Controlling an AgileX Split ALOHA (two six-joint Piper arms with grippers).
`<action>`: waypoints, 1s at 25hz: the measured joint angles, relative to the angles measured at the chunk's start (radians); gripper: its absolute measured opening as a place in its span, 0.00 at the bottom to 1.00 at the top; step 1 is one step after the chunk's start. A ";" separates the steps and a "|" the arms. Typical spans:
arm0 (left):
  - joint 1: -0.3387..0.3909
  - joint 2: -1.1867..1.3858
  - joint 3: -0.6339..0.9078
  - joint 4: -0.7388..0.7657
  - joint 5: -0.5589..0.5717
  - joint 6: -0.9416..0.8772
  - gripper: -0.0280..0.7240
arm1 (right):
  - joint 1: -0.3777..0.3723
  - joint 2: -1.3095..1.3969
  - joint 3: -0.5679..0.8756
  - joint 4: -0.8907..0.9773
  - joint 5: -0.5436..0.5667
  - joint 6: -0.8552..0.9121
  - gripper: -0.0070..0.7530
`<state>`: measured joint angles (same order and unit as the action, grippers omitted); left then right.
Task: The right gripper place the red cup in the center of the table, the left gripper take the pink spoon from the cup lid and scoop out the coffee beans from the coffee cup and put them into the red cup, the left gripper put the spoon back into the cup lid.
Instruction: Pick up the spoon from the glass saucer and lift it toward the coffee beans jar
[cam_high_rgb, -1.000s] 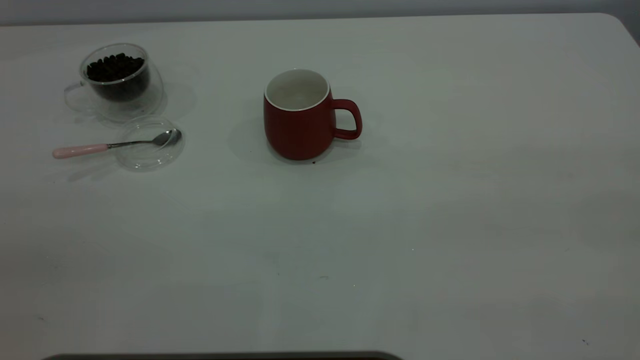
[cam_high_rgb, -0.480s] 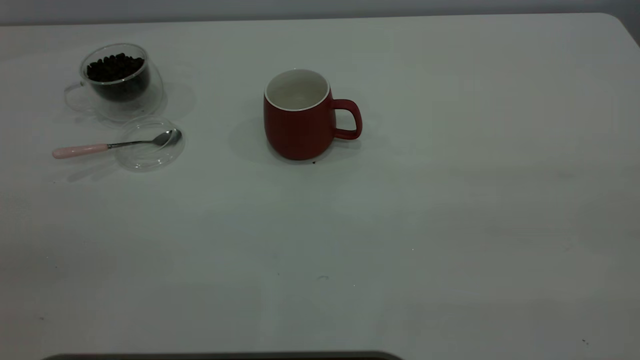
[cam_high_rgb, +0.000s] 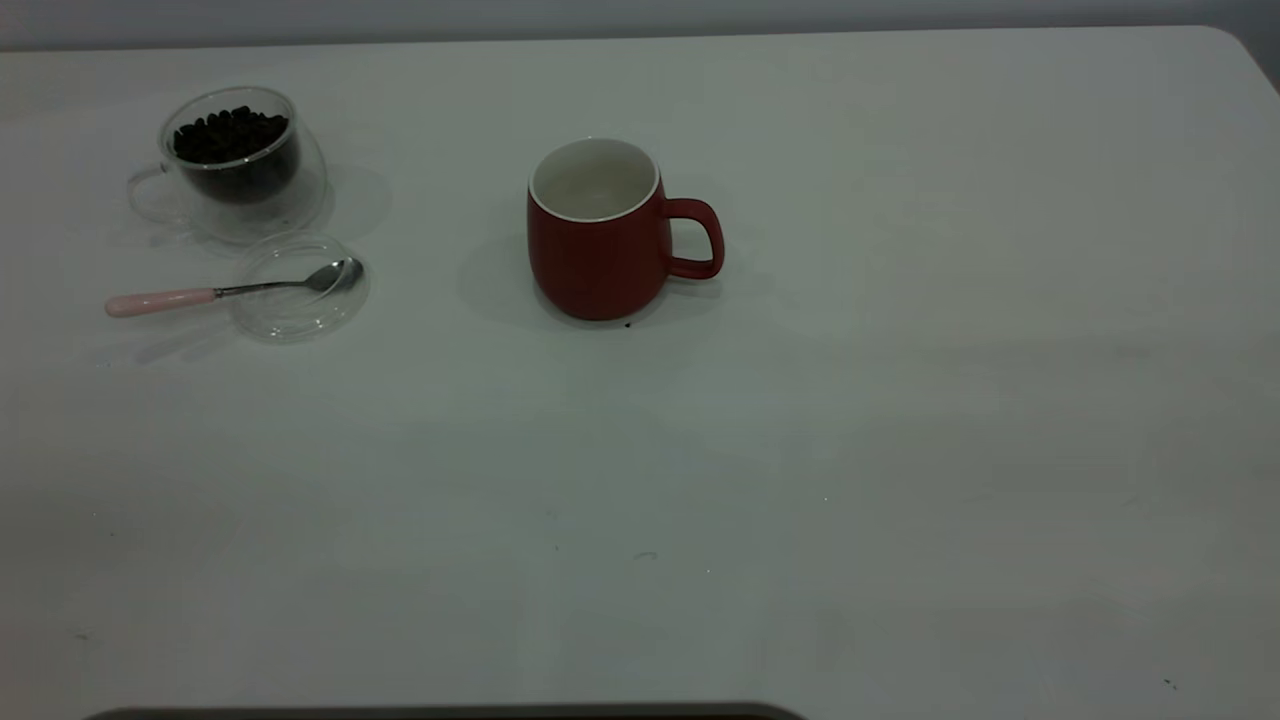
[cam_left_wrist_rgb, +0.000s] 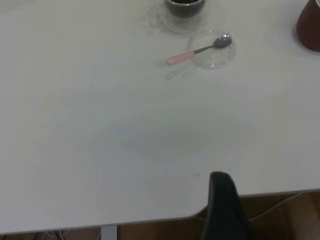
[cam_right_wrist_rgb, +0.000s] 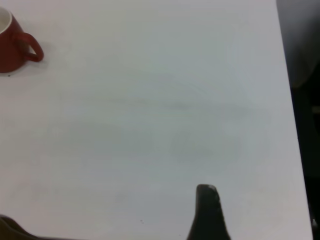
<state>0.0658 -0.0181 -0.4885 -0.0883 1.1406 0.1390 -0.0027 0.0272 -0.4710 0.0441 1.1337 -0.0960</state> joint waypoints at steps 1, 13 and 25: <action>0.000 0.000 0.000 0.000 0.000 0.000 0.74 | 0.000 0.000 0.000 -0.001 0.000 0.000 0.79; 0.000 0.000 0.000 0.000 0.000 -0.001 0.74 | 0.000 0.000 0.000 0.012 -0.001 0.000 0.79; 0.000 0.000 0.000 0.000 0.000 -0.003 0.74 | -0.001 0.000 0.000 0.013 -0.001 0.000 0.79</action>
<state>0.0658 -0.0181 -0.4885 -0.0883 1.1406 0.1362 -0.0035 0.0272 -0.4710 0.0572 1.1329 -0.0960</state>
